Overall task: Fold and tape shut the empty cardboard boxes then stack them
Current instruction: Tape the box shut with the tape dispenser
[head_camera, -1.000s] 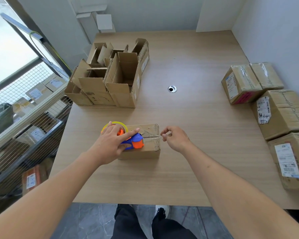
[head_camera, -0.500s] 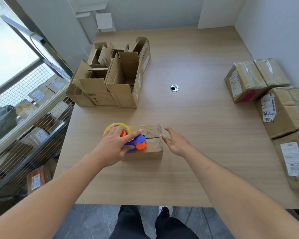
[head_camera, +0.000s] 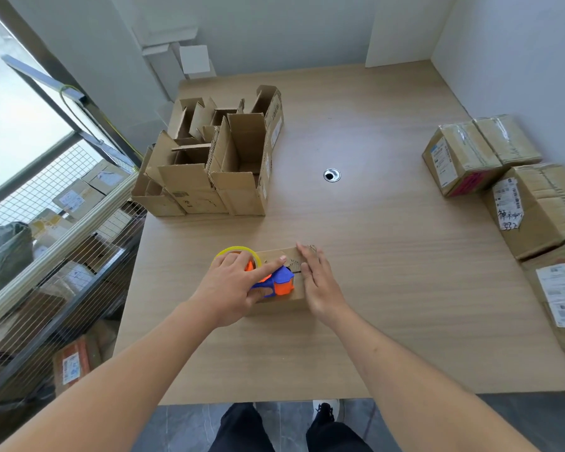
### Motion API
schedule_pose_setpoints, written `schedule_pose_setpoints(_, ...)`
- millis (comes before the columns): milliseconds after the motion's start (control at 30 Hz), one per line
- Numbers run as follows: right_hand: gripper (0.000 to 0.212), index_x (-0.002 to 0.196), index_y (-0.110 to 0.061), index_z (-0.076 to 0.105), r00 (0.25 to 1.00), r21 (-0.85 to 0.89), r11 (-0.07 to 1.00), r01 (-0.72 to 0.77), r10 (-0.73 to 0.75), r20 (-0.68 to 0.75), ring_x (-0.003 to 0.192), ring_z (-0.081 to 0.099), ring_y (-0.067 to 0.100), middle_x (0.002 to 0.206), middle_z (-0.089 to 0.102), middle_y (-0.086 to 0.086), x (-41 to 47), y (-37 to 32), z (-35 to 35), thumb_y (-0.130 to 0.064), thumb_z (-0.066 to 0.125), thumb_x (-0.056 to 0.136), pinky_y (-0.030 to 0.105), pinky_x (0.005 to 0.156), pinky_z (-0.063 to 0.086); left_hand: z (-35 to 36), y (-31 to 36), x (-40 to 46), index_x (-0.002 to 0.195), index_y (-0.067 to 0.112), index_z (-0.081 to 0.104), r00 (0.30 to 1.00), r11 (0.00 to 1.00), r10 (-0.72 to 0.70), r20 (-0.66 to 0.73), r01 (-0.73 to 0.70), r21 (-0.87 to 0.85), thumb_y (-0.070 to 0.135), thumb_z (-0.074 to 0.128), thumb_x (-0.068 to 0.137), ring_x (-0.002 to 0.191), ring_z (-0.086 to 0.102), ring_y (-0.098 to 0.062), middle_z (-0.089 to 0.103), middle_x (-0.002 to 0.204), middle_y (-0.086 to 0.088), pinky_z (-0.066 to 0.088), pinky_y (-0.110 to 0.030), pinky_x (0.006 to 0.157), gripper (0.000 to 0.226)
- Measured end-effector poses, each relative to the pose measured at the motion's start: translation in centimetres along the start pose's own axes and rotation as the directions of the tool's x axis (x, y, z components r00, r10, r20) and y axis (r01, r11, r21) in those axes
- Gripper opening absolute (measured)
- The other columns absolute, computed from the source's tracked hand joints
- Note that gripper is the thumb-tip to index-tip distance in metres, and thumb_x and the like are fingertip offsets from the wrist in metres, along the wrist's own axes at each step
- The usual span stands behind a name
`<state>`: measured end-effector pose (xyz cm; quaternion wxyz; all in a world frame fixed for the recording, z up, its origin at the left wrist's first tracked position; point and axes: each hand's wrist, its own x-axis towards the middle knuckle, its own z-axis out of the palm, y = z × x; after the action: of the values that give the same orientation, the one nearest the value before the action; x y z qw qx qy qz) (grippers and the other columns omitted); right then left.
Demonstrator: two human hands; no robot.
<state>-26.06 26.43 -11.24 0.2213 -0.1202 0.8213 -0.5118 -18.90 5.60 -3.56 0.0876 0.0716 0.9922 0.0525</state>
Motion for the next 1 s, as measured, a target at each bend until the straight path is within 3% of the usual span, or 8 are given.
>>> schedule_pose_setpoints(100,0.041,0.147,-0.06,0.033,0.999,-0.033,0.999,-0.014,0.013,-0.048,0.154,0.001,-0.003,0.168,0.019,-0.015,0.1,0.4,0.4,-0.043,0.028,0.11,0.03,0.122,0.019,-1.8,-0.5,0.6,0.154,0.063,0.004,0.995,0.998,0.06,0.08,-0.06,-0.002,0.067,0.01,0.096,0.088,0.044,-0.02,0.044,0.098,0.005,0.038,-0.034,0.085,0.058)
schedule_pose_setpoints(233,0.042,0.146,-0.069,0.02,0.999,-0.205,0.979,-0.01,0.003,-0.035,0.152,0.003,-0.007,0.166,0.016,-0.024,-0.3,0.2,0.1,-0.05,0.022,0.109,0.036,0.118,0.027,-3.7,-1.5,1.7,0.153,0.061,0.016,0.983,0.993,0.044,0.177,-0.023,-0.118,0.059,0.024,0.105,0.087,0.05,-0.018,0.051,0.096,0.007,0.039,-0.033,0.073,0.049)
schedule_pose_setpoints(567,0.042,0.146,-0.068,0.015,0.994,-0.396,0.913,-0.101,0.081,-0.068,0.15,0.03,0.015,0.163,0.027,-0.015,-0.6,-1.9,-0.1,-0.054,0.017,0.107,0.048,0.113,0.039,-4.9,-12.7,-2.0,0.141,0.065,0.038,0.93,0.915,0.026,0.367,0.126,-0.384,0.057,0.034,0.104,0.109,0.058,-0.01,0.06,0.129,0.023,0.047,-0.042,0.096,0.038)
schedule_pose_setpoints(733,0.041,0.142,-0.074,0.014,0.986,-0.439,0.884,-0.159,0.118,-0.12,0.134,0.049,0.026,0.153,0.039,-0.01,-0.6,-2.6,0.3,-0.056,0.016,0.105,0.05,0.102,0.047,-3.7,-18.5,-4.8,0.117,0.082,0.046,0.916,0.86,-0.013,0.4,0.214,-0.463,0.049,0.044,0.106,0.118,0.055,0.005,0.058,0.128,0.035,0.04,-0.02,0.097,0.035)
schedule_pose_setpoints(800,0.04,0.141,-0.075,0.013,0.982,-0.464,0.867,-0.18,0.132,-0.135,0.131,0.051,0.029,0.152,0.04,-0.008,-0.6,-2.6,0.5,-0.057,0.017,0.105,0.05,0.1,0.049,-3.0,-18.8,-4.7,0.114,0.078,0.05,0.905,0.866,-0.007,0.425,0.218,-0.45,0.047,0.044,0.106,0.115,0.055,0.006,0.06,0.125,0.034,0.041,-0.022,0.098,0.032)
schedule_pose_setpoints(900,0.041,0.144,-0.071,0.015,0.971,-0.577,0.784,-0.227,0.14,-0.192,0.133,0.045,0.032,0.158,0.031,-0.001,-0.6,-2.8,1.0,-0.057,0.018,0.106,0.051,0.101,0.048,-1.5,-18.8,-4.1,0.123,0.065,0.051,0.898,0.878,0.012,0.439,0.201,-0.435,0.056,0.037,0.103,0.109,0.059,-0.006,0.063,0.121,0.025,0.044,-0.036,0.099,0.026)
schedule_pose_setpoints(1000,0.048,0.151,-0.053,0.023,0.951,-0.752,0.596,-0.282,0.071,-0.301,0.133,0.04,0.035,0.159,0.022,0.01,-0.1,-3.6,2.5,-0.039,0.036,0.107,0.047,0.103,0.041,-0.4,-18.7,-3.4,0.14,0.058,0.046,0.905,0.901,0.014,0.425,0.173,-0.397,0.053,0.035,0.106,0.106,0.058,-0.011,0.062,0.124,0.019,0.045,-0.037,0.094,0.036)
